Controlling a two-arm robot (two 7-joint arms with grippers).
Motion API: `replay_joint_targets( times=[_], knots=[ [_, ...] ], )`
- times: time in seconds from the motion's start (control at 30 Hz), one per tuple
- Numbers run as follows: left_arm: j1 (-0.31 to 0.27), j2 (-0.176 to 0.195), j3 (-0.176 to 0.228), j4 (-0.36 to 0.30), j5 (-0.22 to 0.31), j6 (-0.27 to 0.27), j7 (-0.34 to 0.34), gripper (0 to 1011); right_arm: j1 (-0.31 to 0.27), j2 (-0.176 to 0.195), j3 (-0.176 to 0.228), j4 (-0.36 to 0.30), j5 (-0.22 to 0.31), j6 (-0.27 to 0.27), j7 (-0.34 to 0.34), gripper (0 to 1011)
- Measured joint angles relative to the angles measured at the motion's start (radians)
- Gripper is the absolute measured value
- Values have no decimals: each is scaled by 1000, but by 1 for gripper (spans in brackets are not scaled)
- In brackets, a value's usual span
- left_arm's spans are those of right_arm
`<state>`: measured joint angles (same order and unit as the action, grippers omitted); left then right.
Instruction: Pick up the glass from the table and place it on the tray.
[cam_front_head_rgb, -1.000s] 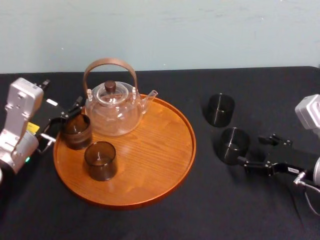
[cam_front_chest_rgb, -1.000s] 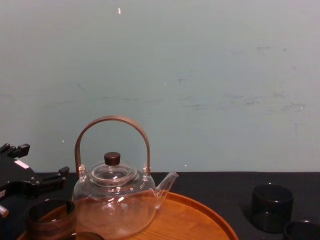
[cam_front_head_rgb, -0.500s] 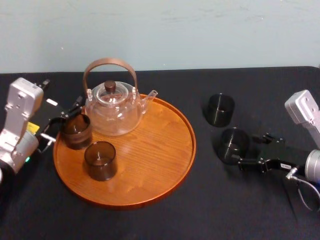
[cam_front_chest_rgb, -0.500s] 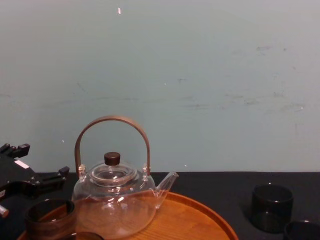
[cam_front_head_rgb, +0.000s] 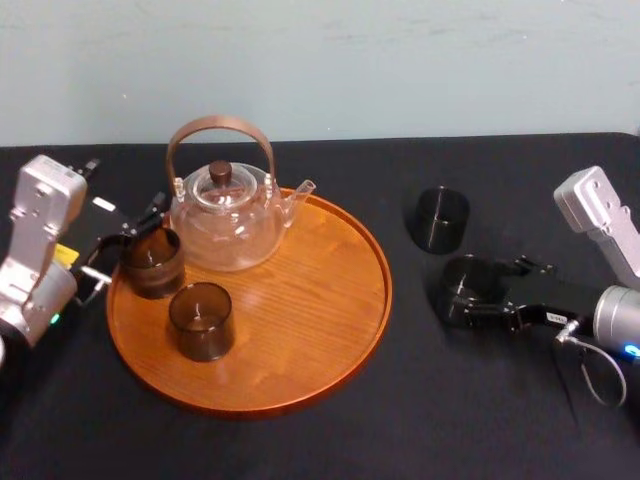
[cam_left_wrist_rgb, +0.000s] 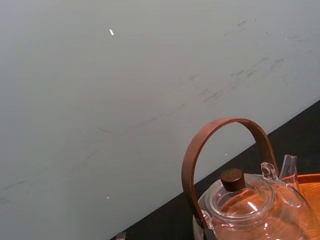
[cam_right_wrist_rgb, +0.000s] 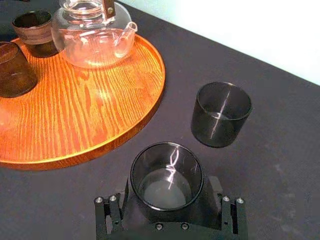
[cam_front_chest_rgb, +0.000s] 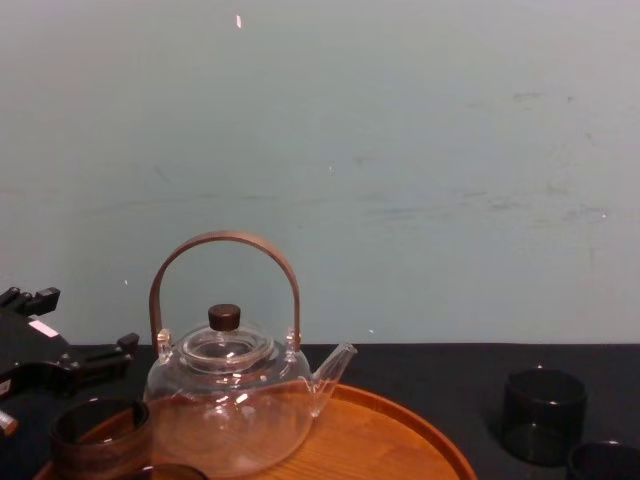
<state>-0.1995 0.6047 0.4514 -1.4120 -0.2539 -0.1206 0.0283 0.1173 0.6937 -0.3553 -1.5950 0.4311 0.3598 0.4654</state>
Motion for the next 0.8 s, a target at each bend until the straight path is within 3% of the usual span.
replay_joint_targets(
  times=[0.7,0.8],
  knots=[
    [0,0,0,0,0,0,0,1001,28,-19,-19,20,-15,2,-9,1002],
    [0,0,0,0,0,0,0,1001,28,-18,-18,19,-14,1,-8,963]
  ],
)
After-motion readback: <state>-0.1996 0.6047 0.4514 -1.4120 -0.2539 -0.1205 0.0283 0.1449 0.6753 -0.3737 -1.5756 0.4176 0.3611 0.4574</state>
